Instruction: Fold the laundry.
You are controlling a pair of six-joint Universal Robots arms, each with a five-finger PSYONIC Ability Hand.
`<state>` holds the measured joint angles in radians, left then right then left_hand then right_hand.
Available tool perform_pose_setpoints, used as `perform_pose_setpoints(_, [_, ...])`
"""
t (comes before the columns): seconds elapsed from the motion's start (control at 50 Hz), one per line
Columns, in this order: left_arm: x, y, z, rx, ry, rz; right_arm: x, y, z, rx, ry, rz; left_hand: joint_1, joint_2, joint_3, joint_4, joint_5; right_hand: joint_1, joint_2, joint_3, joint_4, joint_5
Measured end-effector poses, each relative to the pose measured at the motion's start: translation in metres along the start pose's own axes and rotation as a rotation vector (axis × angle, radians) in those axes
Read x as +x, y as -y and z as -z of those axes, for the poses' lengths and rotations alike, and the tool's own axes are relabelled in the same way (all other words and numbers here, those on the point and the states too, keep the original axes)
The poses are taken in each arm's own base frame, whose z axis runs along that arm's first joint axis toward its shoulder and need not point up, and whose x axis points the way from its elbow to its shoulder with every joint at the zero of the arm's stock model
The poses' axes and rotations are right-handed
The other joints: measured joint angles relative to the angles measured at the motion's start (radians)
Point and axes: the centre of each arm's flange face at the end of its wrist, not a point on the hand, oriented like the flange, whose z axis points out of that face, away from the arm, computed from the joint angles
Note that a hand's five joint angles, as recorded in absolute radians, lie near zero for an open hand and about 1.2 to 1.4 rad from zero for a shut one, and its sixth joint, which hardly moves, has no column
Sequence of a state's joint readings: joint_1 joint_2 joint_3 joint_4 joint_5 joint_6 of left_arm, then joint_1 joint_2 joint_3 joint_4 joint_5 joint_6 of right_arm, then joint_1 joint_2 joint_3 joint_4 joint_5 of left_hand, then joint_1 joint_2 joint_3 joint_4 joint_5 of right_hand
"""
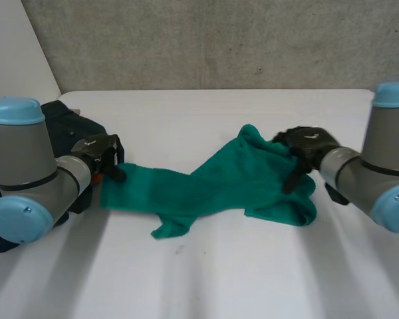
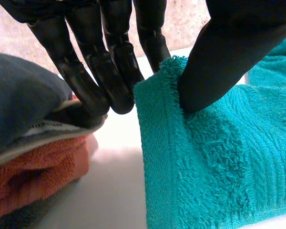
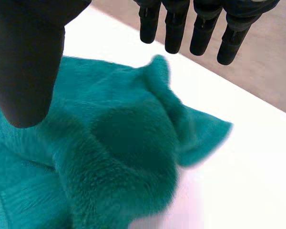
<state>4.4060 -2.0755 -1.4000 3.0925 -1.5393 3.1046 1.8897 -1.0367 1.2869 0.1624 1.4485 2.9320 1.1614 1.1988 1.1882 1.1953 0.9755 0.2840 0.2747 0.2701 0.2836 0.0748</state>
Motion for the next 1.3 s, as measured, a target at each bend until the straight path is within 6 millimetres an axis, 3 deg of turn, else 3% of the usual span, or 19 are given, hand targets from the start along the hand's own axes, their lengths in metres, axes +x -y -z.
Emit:
perform_pose_setpoints(0.14, [0.001, 0.007, 0.008, 0.022, -0.010, -0.001, 0.028, -0.016, 0.038, -0.052, -0.218, -0.237, 0.000, 0.000, 0.000, 0.000, 0.000, 0.053, 0.059, 0.068, 0.052, 0.088])
perform_pose_setpoints(0.3, [0.004, 0.010, 0.015, 0.037, -0.021, -0.009, 0.039, -0.058, 0.053, -0.146, -0.308, -0.414, 0.000, 0.000, 0.000, 0.000, 0.000, 0.106, 0.096, 0.119, 0.104, 0.155])
perform_pose_setpoints(0.44, [0.003, 0.010, 0.016, 0.044, -0.022, -0.013, 0.041, -0.075, 0.041, -0.169, -0.294, -0.474, 0.000, 0.000, 0.000, 0.000, 0.000, 0.106, 0.096, 0.119, 0.104, 0.156])
perform_pose_setpoints(0.66, [0.003, 0.016, 0.020, 0.062, -0.024, -0.008, 0.031, -0.083, 0.010, -0.182, -0.239, -0.516, 0.000, 0.000, 0.000, 0.000, 0.000, 0.166, 0.165, 0.176, 0.166, 0.206])
perform_pose_setpoints(0.72, [0.003, 0.018, 0.021, 0.067, -0.024, -0.009, 0.026, -0.082, 0.003, -0.175, -0.225, -0.538, 0.000, 0.000, 0.000, 0.000, 0.000, 0.375, 0.382, 0.385, 0.369, 0.410])
perform_pose_setpoints(0.78, [0.003, 0.019, 0.023, 0.070, -0.023, -0.009, 0.022, -0.080, -0.003, -0.158, -0.217, -0.562, 0.000, 0.000, 0.000, 0.000, 0.000, 0.813, 0.844, 0.836, 0.823, 0.858])
perform_pose_setpoints(0.88, [0.002, 0.020, 0.025, 0.073, -0.019, -0.006, 0.026, -0.071, -0.002, -0.096, -0.241, -0.563, 0.000, 0.000, 0.000, 0.000, 0.000, 0.827, 0.905, 0.917, 0.910, 0.913])
perform_pose_setpoints(1.0, [-0.004, 0.025, 0.029, 0.080, -0.006, 0.007, 0.053, -0.026, 0.019, 0.081, -0.296, -0.387, 0.000, 0.000, 0.000, 0.000, 0.000, 0.827, 0.905, 0.918, 0.910, 0.913])
perform_pose_setpoints(1.04, [-0.008, 0.026, 0.030, 0.081, -0.001, 0.014, 0.062, -0.001, 0.034, 0.144, -0.294, -0.218, 0.000, 0.000, 0.000, 0.000, 0.000, 0.827, 0.905, 0.918, 0.910, 0.913])
perform_pose_setpoints(1.12, [-0.013, 0.026, 0.031, 0.073, 0.000, 0.023, 0.060, 0.023, 0.053, 0.167, -0.239, 0.070, 0.000, 0.000, 0.000, 0.000, 0.000, 0.827, 0.905, 0.918, 0.910, 0.913])
perform_pose_setpoints(1.2, [-0.014, 0.021, 0.031, 0.048, -0.016, 0.026, 0.050, 0.029, 0.066, 0.096, -0.150, 0.344, 0.000, 0.000, 0.000, 0.000, 0.000, 0.827, 0.905, 0.918, 0.910, 0.925])
perform_pose_setpoints(1.3, [-0.010, 0.006, 0.023, -0.003, -0.042, 0.022, 0.041, 0.014, 0.064, -0.088, -0.033, 0.519, 0.000, 0.000, 0.000, 0.000, 0.000, 0.827, 0.905, 0.918, 0.910, 0.932])
